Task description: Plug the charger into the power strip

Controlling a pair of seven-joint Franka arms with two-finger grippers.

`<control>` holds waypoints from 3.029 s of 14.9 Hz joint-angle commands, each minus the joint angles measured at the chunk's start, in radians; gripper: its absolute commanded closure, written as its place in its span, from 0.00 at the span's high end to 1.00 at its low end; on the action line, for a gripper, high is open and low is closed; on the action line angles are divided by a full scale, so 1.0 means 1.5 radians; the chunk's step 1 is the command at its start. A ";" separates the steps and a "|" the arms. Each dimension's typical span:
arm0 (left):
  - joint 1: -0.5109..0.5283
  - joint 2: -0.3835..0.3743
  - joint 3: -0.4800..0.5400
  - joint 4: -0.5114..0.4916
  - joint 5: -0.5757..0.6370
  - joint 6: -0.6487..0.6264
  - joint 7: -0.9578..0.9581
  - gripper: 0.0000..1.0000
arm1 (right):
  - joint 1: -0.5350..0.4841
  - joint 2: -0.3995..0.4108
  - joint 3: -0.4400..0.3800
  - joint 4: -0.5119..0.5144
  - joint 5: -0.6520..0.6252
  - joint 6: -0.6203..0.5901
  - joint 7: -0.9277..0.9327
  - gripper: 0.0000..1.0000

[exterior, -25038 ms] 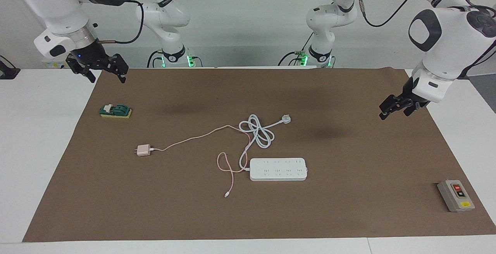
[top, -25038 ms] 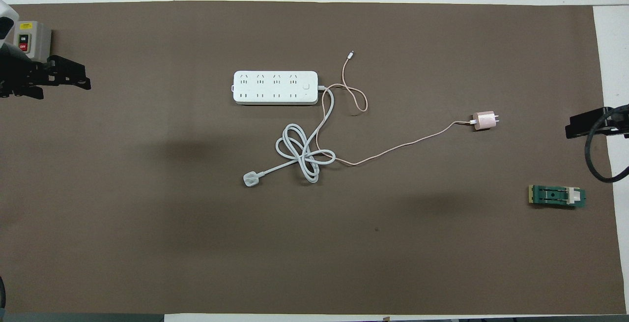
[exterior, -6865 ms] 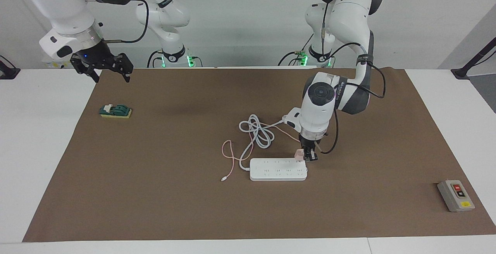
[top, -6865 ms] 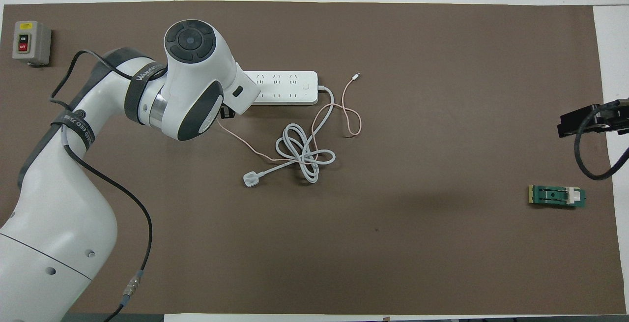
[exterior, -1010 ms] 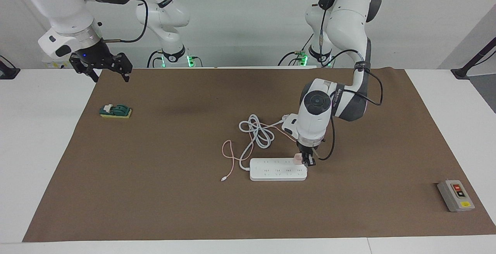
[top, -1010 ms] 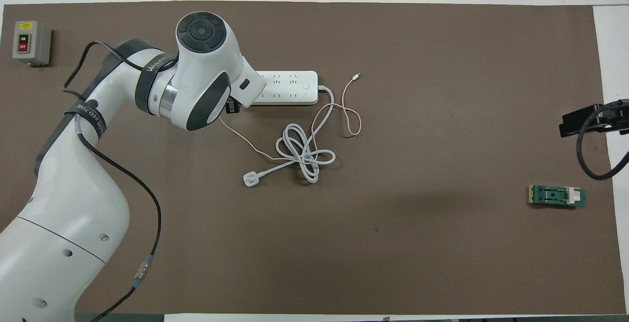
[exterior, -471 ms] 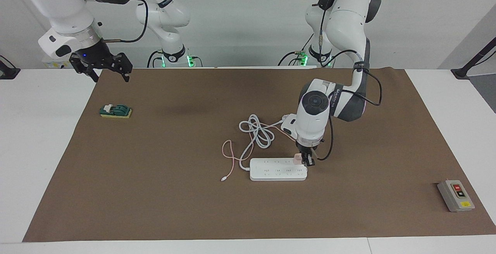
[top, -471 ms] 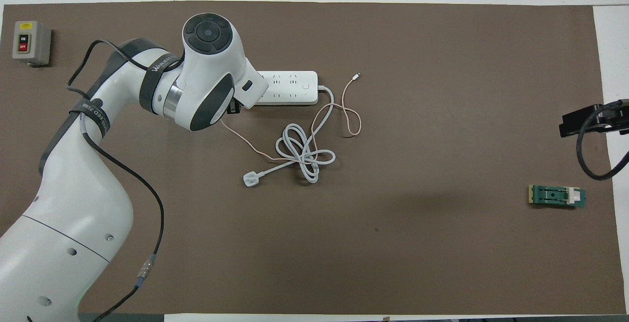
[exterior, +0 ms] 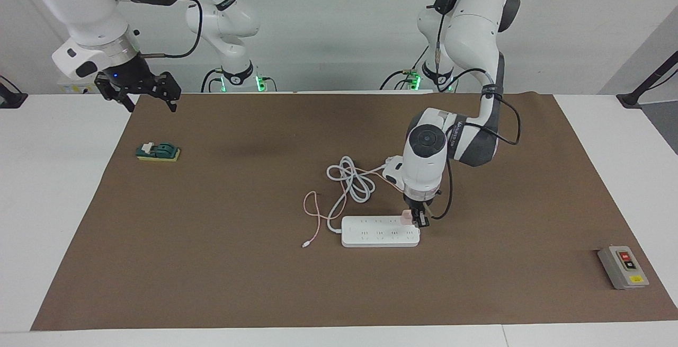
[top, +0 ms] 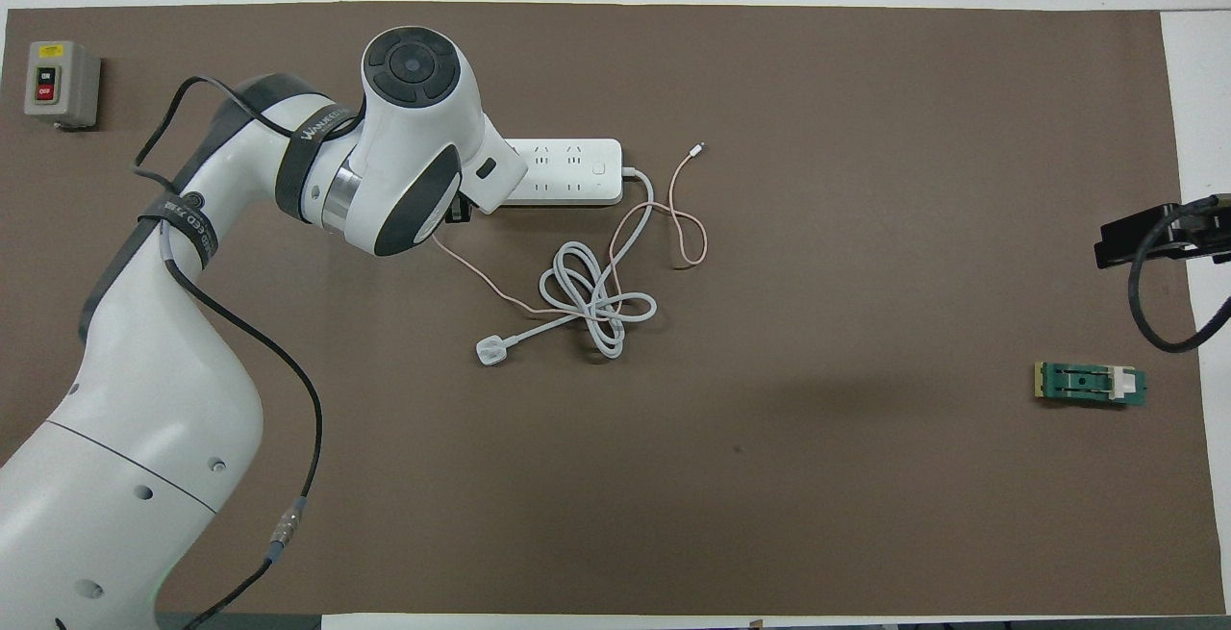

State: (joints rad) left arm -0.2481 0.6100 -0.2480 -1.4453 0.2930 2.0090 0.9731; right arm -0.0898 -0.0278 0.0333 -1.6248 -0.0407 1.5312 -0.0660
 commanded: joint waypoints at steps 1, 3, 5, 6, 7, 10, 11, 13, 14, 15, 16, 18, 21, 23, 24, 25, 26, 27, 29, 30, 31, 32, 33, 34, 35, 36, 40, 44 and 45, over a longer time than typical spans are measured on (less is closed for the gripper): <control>-0.001 0.037 0.001 0.015 -0.022 0.004 -0.003 0.99 | -0.012 -0.012 0.005 -0.012 -0.001 0.012 -0.011 1.00; 0.036 -0.006 -0.019 0.034 -0.098 -0.017 -0.009 1.00 | -0.012 -0.012 0.005 -0.012 0.000 0.012 -0.011 1.00; 0.040 -0.028 -0.019 0.038 -0.118 -0.029 -0.011 1.00 | -0.012 -0.012 0.005 -0.013 -0.001 0.011 -0.011 1.00; 0.046 -0.037 -0.019 0.039 -0.131 -0.037 -0.011 1.00 | -0.012 -0.012 0.005 -0.012 0.000 0.011 -0.011 1.00; 0.048 -0.053 -0.019 0.039 -0.139 -0.038 -0.011 1.00 | -0.012 -0.012 0.005 -0.012 0.000 0.011 -0.010 1.00; 0.070 -0.121 -0.014 0.038 -0.172 -0.035 -0.014 1.00 | -0.012 -0.012 0.005 -0.012 0.000 0.011 -0.011 1.00; 0.081 -0.140 -0.012 0.038 -0.195 -0.049 -0.023 1.00 | -0.012 -0.012 0.005 -0.012 0.000 0.011 -0.011 1.00; 0.100 -0.162 -0.006 0.047 -0.228 -0.142 -0.117 1.00 | -0.012 -0.012 0.005 -0.012 -0.001 0.011 -0.011 1.00; 0.105 -0.187 -0.007 0.058 -0.230 -0.185 -0.216 1.00 | -0.012 -0.012 0.005 -0.012 -0.001 0.011 -0.011 1.00; 0.105 -0.210 -0.006 0.061 -0.223 -0.233 -0.312 1.00 | -0.012 -0.012 0.005 -0.012 0.000 0.011 -0.011 1.00; 0.108 -0.226 -0.001 0.061 -0.224 -0.268 -0.366 1.00 | -0.012 -0.012 0.005 -0.011 0.000 0.012 -0.011 1.00; 0.152 -0.257 0.000 0.059 -0.229 -0.301 -0.449 1.00 | -0.012 -0.013 0.005 -0.012 0.000 0.012 -0.011 1.00; 0.234 -0.307 -0.002 0.051 -0.226 -0.380 -0.650 1.00 | -0.012 -0.012 0.005 -0.011 -0.001 0.011 -0.011 1.00; 0.276 -0.327 -0.001 0.041 -0.226 -0.385 -0.748 1.00 | -0.012 -0.012 0.005 -0.011 -0.001 0.011 -0.011 1.00; 0.279 -0.337 0.003 0.036 -0.226 -0.397 -0.762 1.00 | -0.012 -0.012 0.005 -0.011 0.000 0.011 -0.011 1.00; 0.281 -0.349 0.001 0.028 -0.226 -0.420 -0.774 1.00 | -0.012 -0.012 0.005 -0.012 0.000 0.012 -0.011 1.00; 0.280 -0.354 0.001 0.028 -0.226 -0.428 -0.774 1.00 | -0.011 -0.013 0.005 -0.011 0.000 0.012 -0.011 1.00; 0.274 -0.359 0.001 0.023 -0.225 -0.436 -0.774 1.00 | -0.011 -0.013 0.005 -0.012 0.000 0.012 -0.011 1.00; 0.272 -0.385 -0.001 0.002 -0.225 -0.463 -0.770 1.00 | -0.011 -0.012 0.005 -0.012 0.000 0.012 -0.011 1.00; 0.271 -0.394 -0.002 -0.011 -0.224 -0.457 -0.764 1.00 | -0.011 -0.013 0.005 -0.012 -0.001 0.012 -0.011 1.00; 0.268 -0.395 0.001 -0.017 -0.224 -0.446 -0.765 1.00 | -0.011 -0.012 0.005 -0.012 -0.001 0.012 -0.011 1.00; 0.256 -0.398 0.016 -0.026 -0.226 -0.434 -0.774 1.00 | -0.012 -0.013 0.005 -0.012 -0.001 0.012 -0.011 1.00; 0.252 -0.411 0.028 -0.043 -0.230 -0.395 -0.769 1.00 | -0.011 -0.013 0.005 -0.012 -0.001 0.012 -0.011 1.00; 0.241 -0.425 0.032 -0.077 -0.222 -0.343 -0.768 1.00 | -0.011 -0.013 0.005 -0.012 0.000 0.012 -0.011 1.00; 0.221 -0.433 0.045 -0.081 -0.218 -0.349 -0.765 1.00 | -0.011 -0.013 0.005 -0.012 -0.001 0.012 -0.011 1.00; 0.212 -0.446 0.061 -0.085 -0.218 -0.366 -0.759 1.00 | -0.011 -0.013 0.005 -0.012 0.000 0.011 -0.011 1.00; 0.177 -0.457 0.089 -0.089 -0.220 -0.380 -0.748 1.00 | -0.011 -0.013 0.006 -0.012 0.000 0.012 -0.011 1.00; 0.179 -0.406 0.090 -0.048 -0.218 -0.393 -0.730 1.00 | -0.011 -0.013 0.006 -0.012 0.000 0.012 -0.011 1.00; 0.185 -0.409 0.088 -0.052 -0.217 -0.386 -0.717 1.00 | -0.011 -0.013 0.006 -0.012 0.000 0.011 -0.011 1.00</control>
State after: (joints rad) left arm 0.0329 -0.0134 -0.1306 -1.5490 -0.0342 1.4353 -0.1375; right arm -0.0898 -0.0289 0.0333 -1.6245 -0.0407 1.5313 -0.0660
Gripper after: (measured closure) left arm 0.000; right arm 0.000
